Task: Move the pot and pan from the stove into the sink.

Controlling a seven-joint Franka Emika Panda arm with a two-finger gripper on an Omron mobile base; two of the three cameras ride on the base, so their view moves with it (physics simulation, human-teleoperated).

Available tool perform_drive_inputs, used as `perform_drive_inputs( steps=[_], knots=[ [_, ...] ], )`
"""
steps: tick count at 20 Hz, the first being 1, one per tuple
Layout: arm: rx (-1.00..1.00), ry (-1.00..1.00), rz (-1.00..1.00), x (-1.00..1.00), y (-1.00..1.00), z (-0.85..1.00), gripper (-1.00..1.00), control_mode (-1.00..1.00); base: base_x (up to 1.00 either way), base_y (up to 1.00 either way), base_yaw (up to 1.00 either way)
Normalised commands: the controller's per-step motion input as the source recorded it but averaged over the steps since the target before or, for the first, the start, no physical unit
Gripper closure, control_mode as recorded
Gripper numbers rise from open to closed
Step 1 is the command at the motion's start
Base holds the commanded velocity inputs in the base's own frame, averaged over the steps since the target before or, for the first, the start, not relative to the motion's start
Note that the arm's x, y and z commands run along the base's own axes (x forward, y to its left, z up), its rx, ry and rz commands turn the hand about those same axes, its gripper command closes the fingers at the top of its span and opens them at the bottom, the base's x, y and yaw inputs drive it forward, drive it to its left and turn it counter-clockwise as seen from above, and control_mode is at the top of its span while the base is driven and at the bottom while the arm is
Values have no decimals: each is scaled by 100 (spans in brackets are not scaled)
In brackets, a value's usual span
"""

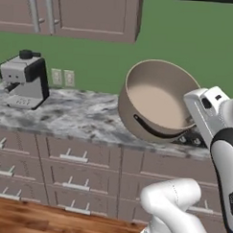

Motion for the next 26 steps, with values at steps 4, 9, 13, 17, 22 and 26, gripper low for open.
perform_drive_inputs(
  steps=[4, 9, 13, 17, 22, 26],
  knots=[
    [0, 0, 0, 0, 0, 0, 100, 100, -6, 0, 49],
    [0, 0, 0, 0, 0, 0, 100, 100, -11, 0, 48],
    [0, 0, 0, 0, 0, 0, 100, 100, -10, 0, 49],
    [0, 0, 0, 0, 0, 0, 100, 100, -7, 0, 49],
    [0, 0, 0, 0, 0, 0, 100, 100, -5, 0, 49],
    [0, 0, 0, 0, 0, 0, 100, 100, -7, 0, 49]
  ],
)
